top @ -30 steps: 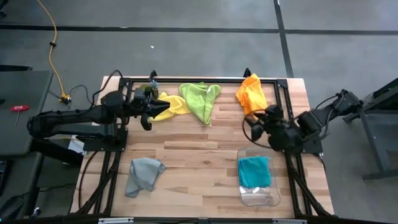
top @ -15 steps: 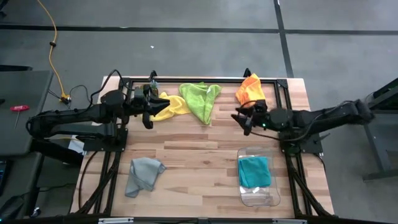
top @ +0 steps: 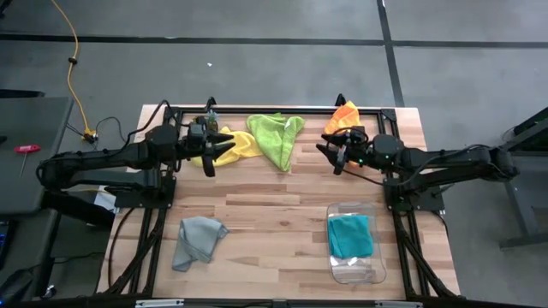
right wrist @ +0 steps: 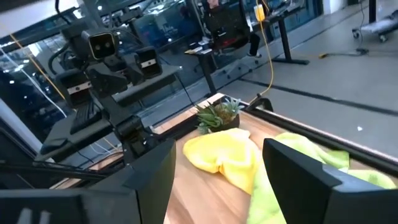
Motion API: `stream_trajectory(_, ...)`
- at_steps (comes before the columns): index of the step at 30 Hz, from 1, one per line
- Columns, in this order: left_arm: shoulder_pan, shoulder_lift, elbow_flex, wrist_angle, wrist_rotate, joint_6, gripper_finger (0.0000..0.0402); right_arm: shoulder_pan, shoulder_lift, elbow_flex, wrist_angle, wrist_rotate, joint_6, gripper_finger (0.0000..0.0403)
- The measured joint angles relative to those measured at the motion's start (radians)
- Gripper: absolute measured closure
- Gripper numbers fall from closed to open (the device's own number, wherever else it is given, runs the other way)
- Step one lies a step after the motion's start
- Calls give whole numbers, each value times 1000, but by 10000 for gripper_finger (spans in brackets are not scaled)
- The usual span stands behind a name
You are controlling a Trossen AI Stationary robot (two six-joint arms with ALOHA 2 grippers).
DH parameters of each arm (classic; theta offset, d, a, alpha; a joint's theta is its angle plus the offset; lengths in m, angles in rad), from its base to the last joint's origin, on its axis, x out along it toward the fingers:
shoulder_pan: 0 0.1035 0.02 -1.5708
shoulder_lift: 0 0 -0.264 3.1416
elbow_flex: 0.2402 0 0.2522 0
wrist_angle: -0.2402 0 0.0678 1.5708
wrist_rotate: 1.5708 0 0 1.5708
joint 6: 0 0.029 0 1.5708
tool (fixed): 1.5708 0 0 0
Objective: Fold microfiber towels
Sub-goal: Fold the gray microfiber cloth
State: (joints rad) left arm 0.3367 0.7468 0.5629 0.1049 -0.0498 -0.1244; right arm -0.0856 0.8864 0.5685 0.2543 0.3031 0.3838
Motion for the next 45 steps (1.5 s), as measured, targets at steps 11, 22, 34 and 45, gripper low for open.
stream_trajectory(11,0,159,160,-229,-10,113,180,0,4,0,-36,35,-11,169)
stream_trajectory(22,-86,283,363,-568,161,207,167,0,4,0,-49,61,57,169)
stream_trajectory(34,-758,363,367,-895,82,-37,167,0,4,0,-90,61,89,169)
stream_trajectory(45,-978,667,367,-762,79,-80,167,0,4,0,-116,61,88,169)
